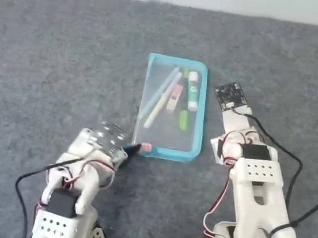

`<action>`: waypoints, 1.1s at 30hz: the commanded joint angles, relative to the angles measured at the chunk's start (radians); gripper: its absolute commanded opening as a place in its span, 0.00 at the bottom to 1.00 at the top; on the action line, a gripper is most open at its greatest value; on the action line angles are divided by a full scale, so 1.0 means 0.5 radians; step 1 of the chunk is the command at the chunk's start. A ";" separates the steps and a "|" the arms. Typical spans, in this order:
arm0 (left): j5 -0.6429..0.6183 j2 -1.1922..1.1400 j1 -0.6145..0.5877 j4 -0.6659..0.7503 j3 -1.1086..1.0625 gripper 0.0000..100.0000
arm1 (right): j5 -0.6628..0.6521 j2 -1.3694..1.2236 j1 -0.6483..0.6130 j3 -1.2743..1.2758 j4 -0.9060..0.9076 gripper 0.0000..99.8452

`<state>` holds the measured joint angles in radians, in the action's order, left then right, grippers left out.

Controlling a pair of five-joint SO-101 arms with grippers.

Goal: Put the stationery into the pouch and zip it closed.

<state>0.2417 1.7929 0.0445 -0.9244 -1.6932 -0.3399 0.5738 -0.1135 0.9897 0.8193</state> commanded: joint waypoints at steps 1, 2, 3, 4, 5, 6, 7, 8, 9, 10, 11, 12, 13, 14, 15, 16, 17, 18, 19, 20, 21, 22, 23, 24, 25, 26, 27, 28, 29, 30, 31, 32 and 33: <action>-0.270 0.025 -0.273 0.193 0.121 0.32 | 0.031 0.097 -0.005 -0.015 -0.002 0.12; -0.313 0.025 -0.322 0.190 0.155 0.32 | 0.061 0.097 0.002 -0.015 -0.005 0.09; -0.353 0.025 -0.365 0.190 0.180 0.32 | 0.101 0.097 0.005 -0.015 -0.008 0.06; -0.396 0.025 -0.402 0.190 0.198 0.32 | 0.126 0.097 0.008 -0.015 -0.008 0.03; -0.436 0.025 -0.433 0.190 0.207 0.32 | 0.138 0.097 0.008 -0.018 -0.008 0.01; -0.466 0.025 -0.445 0.190 0.207 0.32 | 0.150 0.097 0.008 -0.018 -0.008 0.01; -0.488 0.025 -0.454 0.193 0.207 0.32 | 0.157 0.100 0.011 -0.018 -0.008 0.01; -0.506 0.025 -0.457 0.193 0.210 0.33 | 0.160 0.106 0.011 -0.018 -0.008 0.01; -0.506 0.025 -0.457 0.196 0.210 0.33 | 0.160 0.130 0.014 -0.015 -0.008 0.01; -0.506 0.025 -0.454 0.196 0.210 0.33 | 0.163 0.164 0.032 0.003 -0.008 0.01; -0.506 0.025 -0.451 0.196 0.210 0.33 | 0.163 0.216 0.054 0.037 -0.020 0.01; -0.506 0.025 -0.451 0.196 0.213 0.33 | 0.166 0.290 0.075 0.086 -0.060 0.01; -0.506 0.028 -0.451 0.196 0.213 0.33 | 0.184 0.379 0.100 0.153 -0.112 0.01; -0.506 0.040 -0.451 0.196 0.213 0.33 | 0.215 0.486 0.118 0.230 -0.170 0.01; -0.506 0.061 -0.451 0.193 0.213 0.33 | 0.233 0.609 0.130 0.316 -0.229 0.01; -0.509 0.071 -0.451 0.193 0.210 0.33 | 0.242 0.738 0.137 0.396 -0.275 0.01; -0.509 0.071 -0.451 0.193 0.204 0.33 | 0.242 0.873 0.133 0.482 -0.315 0.01; -0.509 0.068 -0.451 0.196 0.198 0.33 | 0.242 1.008 0.124 0.565 -0.345 0.01; -0.509 0.064 -0.451 0.199 0.183 0.33 | 0.242 1.146 0.121 0.641 -0.373 0.01; -0.506 0.064 -0.451 0.203 0.155 0.33 | 0.242 1.284 0.121 0.721 -0.400 0.01; -0.503 0.064 -0.451 0.224 0.124 0.33 | 0.239 1.419 0.121 0.792 -0.422 0.01; -0.500 0.064 -0.451 0.270 0.087 0.33 | 0.239 1.548 0.121 0.856 -0.428 0.01; -0.500 0.064 -0.454 0.331 0.048 0.33 | 0.239 1.671 0.121 0.911 -0.422 0.01; -0.506 0.058 -0.457 0.393 0.014 0.33 | 0.239 1.784 0.121 0.961 -0.416 0.01; -0.506 0.055 -0.460 0.414 0.014 0.33 | 0.239 1.889 0.121 1.000 -0.394 0.01; -0.506 0.055 -0.460 0.414 0.017 0.33 | 0.239 1.990 0.121 1.043 -0.370 0.01; -0.506 0.055 -0.460 0.402 0.017 0.32 | 0.236 2.082 0.121 1.080 -0.327 0.01; -0.506 0.055 -0.460 0.377 0.017 0.32 | 0.236 2.165 0.121 1.114 -0.272 0.01; -0.500 0.055 -0.460 0.356 0.017 0.32 | 0.236 2.245 0.121 1.148 -0.216 0.01; -0.497 0.055 -0.454 0.350 0.017 0.32 | 0.236 2.312 0.121 1.178 -0.167 0.01; -0.497 0.055 -0.460 0.344 0.017 0.32 | 0.233 2.392 0.121 1.218 -0.124 0.01; -0.497 0.055 -0.460 0.341 0.017 0.32 | 0.212 2.457 0.124 1.252 -0.097 0.01; -0.497 0.055 -0.460 0.341 0.017 0.32 | 0.169 2.493 0.130 1.280 -0.084 0.01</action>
<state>0.0008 1.7975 -0.1749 -0.7557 -1.6932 -0.2309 1.7323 -0.0614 1.6218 0.7457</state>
